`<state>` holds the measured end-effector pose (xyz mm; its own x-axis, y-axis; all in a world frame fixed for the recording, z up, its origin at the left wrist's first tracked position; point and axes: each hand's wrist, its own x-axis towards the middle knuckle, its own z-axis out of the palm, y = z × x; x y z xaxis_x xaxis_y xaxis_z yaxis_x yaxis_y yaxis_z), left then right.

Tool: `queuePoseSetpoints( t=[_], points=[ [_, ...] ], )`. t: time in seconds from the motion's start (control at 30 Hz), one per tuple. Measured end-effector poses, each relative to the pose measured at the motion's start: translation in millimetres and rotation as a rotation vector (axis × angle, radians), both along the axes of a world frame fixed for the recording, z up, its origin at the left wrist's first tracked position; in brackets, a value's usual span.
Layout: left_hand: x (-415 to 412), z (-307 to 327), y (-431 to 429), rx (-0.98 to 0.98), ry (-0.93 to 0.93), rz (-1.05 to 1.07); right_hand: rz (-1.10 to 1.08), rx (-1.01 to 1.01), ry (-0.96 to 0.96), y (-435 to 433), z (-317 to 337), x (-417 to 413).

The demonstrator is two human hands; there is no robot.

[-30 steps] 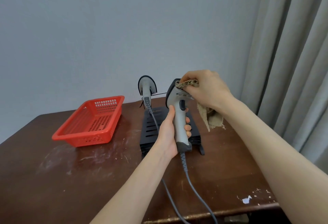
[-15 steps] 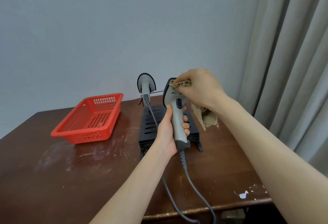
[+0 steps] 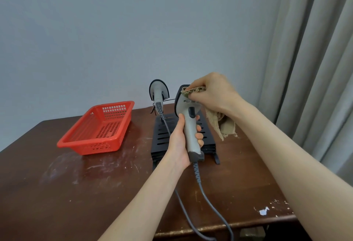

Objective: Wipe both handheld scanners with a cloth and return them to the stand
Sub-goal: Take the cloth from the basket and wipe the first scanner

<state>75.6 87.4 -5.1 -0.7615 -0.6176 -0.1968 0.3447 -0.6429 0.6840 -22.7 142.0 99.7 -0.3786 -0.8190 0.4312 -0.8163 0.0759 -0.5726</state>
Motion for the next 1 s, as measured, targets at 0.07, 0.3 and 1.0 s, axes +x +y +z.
queuePoseSetpoints(
  t=[0.07, 0.3, 1.0],
  points=[
    [1.5, 0.5, -0.8, -0.013, -0.008, 0.005, 0.004, 0.024, 0.009, 1.1, 3.5, -0.2],
    [2.7, -3.1, 0.3, -0.02, -0.042, 0.032, -0.131, 0.1, 0.141, 2.5, 8.8, 3.0],
    [7.3, -5.7, 2.9, 0.054, 0.013, 0.015, -0.14, -0.014, 0.292, 24.7, 0.4, 4.2]
  ],
)
